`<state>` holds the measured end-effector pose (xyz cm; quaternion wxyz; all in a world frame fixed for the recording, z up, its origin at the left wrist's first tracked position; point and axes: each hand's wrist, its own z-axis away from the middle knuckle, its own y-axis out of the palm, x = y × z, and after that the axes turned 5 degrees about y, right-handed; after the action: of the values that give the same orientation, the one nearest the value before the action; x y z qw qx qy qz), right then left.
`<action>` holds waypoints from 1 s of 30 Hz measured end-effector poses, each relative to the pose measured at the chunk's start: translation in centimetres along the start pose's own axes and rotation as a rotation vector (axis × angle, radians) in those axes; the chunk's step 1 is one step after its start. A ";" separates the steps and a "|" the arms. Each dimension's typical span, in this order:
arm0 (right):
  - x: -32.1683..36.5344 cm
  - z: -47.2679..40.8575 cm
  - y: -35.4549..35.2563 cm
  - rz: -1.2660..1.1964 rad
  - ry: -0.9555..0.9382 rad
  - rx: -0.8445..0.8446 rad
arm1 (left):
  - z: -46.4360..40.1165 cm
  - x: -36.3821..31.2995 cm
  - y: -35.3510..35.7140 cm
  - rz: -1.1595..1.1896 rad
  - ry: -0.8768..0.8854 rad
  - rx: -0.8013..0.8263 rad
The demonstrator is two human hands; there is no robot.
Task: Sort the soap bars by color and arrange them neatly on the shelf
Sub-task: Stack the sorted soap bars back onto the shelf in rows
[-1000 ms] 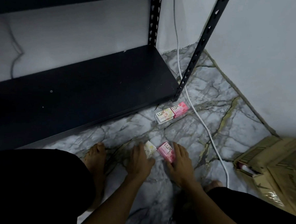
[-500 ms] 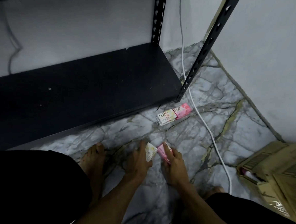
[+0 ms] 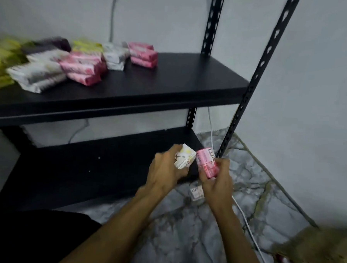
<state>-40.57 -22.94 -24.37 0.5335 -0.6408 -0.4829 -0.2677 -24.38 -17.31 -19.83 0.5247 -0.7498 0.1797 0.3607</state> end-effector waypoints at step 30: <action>21.0 -20.8 10.0 0.143 -0.242 0.260 | -15.6 -3.8 -22.5 -0.984 -0.019 -0.164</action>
<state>-19.72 -35.16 -4.59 0.5674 -0.6268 -0.5272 -0.0853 -6.86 -23.36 0.67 0.5737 -0.7813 -0.2290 0.0900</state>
